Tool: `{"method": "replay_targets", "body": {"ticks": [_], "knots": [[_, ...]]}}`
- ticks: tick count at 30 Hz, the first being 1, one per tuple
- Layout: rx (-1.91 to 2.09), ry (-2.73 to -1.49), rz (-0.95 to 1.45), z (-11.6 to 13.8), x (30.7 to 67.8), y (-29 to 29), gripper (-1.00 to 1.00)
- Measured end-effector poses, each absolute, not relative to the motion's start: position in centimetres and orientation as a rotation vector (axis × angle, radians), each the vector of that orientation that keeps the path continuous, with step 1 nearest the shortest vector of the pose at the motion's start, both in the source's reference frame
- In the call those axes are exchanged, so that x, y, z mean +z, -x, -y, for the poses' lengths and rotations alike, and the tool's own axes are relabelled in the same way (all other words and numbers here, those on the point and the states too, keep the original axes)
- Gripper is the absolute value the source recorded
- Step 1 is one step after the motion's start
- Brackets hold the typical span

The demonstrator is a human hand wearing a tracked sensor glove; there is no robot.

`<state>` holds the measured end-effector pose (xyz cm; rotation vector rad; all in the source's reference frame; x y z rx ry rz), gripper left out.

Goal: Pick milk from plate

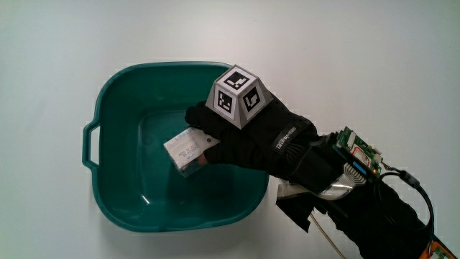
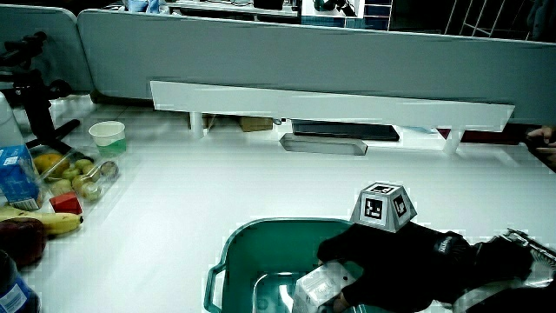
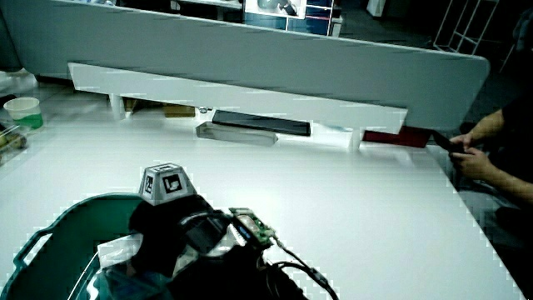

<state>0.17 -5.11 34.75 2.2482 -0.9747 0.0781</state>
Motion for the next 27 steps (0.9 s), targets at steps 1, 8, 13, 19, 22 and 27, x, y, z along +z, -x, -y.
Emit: {"method": "replay_targets", "body": {"ticks": [1,8,13,19,22,27], "knots": [[0.078,-2.253,0.973,5.14,34.76,-0.15,0.26],[0.108,-2.250,0.991,5.30,34.46,0.00,0.45],[0.124,-2.257,0.992,5.40,34.58,-0.03,0.58],[0.135,-2.245,0.995,5.66,34.76,0.08,0.74],[0.147,-2.244,1.002,5.76,34.71,0.05,0.82],[0.161,-2.242,1.020,5.76,34.58,0.10,0.95]]}}
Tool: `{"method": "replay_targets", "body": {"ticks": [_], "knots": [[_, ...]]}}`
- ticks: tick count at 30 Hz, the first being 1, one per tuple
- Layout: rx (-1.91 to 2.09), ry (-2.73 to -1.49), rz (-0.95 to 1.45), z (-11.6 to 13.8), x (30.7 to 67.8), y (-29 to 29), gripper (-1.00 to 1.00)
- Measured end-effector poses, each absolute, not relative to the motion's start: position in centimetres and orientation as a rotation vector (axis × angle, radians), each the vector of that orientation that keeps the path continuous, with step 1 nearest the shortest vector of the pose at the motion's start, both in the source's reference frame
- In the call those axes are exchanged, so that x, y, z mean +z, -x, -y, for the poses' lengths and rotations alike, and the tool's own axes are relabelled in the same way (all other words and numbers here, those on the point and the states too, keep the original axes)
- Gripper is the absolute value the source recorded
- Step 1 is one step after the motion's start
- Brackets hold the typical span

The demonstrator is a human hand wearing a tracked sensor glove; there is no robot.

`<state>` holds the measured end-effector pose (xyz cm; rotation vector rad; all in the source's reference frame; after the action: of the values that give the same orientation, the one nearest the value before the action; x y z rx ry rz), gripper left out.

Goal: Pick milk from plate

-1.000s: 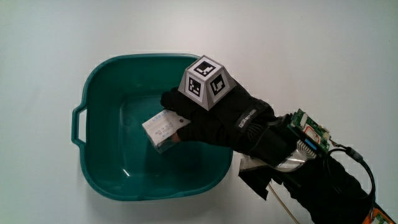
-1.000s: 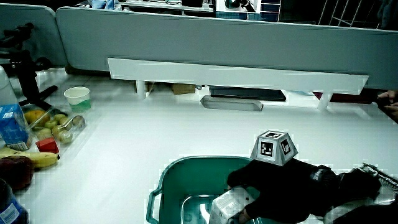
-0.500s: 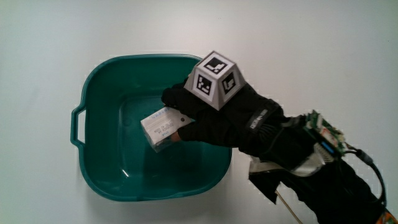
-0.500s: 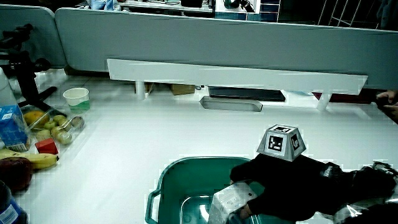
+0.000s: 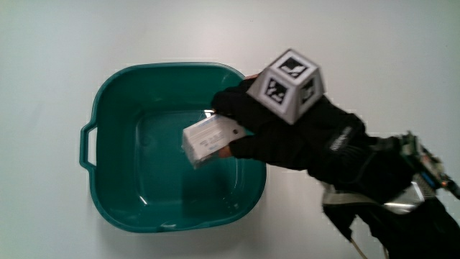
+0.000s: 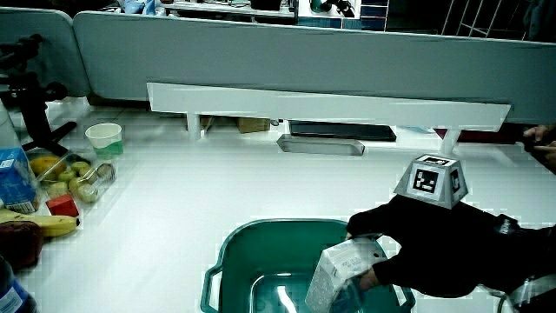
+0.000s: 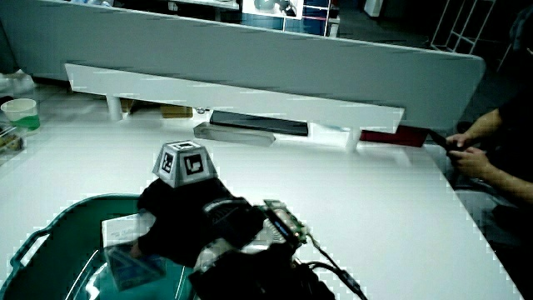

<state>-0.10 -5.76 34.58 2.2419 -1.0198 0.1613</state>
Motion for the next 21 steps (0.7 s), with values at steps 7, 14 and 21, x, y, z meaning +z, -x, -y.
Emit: {"method": "replay_targets", "body": {"ticks": [7,14,21], "knots": [[0.183,-2.264,1.041,5.6,34.4,-0.1,1.00],[0.198,-2.283,1.060,5.4,34.0,-0.3,1.00],[0.249,-2.312,1.052,5.6,33.0,-1.2,1.00]]}}
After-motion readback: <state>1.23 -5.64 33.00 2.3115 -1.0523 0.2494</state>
